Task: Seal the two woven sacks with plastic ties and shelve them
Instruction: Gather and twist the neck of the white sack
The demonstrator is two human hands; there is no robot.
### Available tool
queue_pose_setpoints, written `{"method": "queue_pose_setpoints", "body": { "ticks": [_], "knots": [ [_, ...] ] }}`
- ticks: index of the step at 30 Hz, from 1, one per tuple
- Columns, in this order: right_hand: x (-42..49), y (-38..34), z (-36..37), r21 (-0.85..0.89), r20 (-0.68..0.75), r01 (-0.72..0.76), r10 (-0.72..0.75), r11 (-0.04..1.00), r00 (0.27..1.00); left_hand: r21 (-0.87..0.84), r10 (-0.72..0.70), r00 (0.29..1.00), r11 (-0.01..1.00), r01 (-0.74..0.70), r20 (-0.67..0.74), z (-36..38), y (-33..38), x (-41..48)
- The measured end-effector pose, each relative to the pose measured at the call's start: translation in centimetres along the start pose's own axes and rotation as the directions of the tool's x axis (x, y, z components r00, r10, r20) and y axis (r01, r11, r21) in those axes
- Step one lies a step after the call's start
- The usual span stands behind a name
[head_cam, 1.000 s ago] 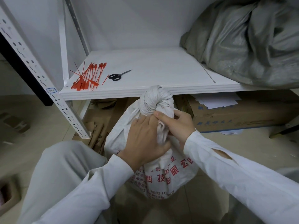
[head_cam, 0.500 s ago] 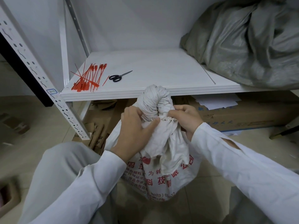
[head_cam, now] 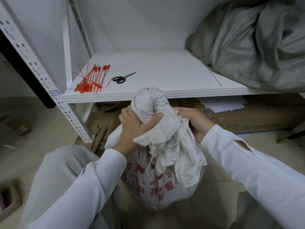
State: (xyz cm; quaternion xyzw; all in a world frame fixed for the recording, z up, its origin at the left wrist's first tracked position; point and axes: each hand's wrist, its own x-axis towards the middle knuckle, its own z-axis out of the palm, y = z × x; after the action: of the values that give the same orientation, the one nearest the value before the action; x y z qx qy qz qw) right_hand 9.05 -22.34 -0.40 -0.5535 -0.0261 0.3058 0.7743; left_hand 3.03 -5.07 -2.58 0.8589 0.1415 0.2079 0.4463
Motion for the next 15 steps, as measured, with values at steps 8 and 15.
{"method": "queue_pose_setpoints", "body": {
  "ticks": [8,15],
  "knots": [
    [-0.4,1.3,0.8,-0.126,0.022,0.17,-0.168,0.977,0.986,-0.259,-0.067,0.946,0.953,0.154,0.316,-0.1,-2.1,1.2],
    [0.0,3.8,1.0,-0.279,-0.026,0.316,-0.336,0.907,0.941,-0.357,0.013,0.942,0.927,0.114,0.336,1.8,-3.0,-1.1]
  ]
}}
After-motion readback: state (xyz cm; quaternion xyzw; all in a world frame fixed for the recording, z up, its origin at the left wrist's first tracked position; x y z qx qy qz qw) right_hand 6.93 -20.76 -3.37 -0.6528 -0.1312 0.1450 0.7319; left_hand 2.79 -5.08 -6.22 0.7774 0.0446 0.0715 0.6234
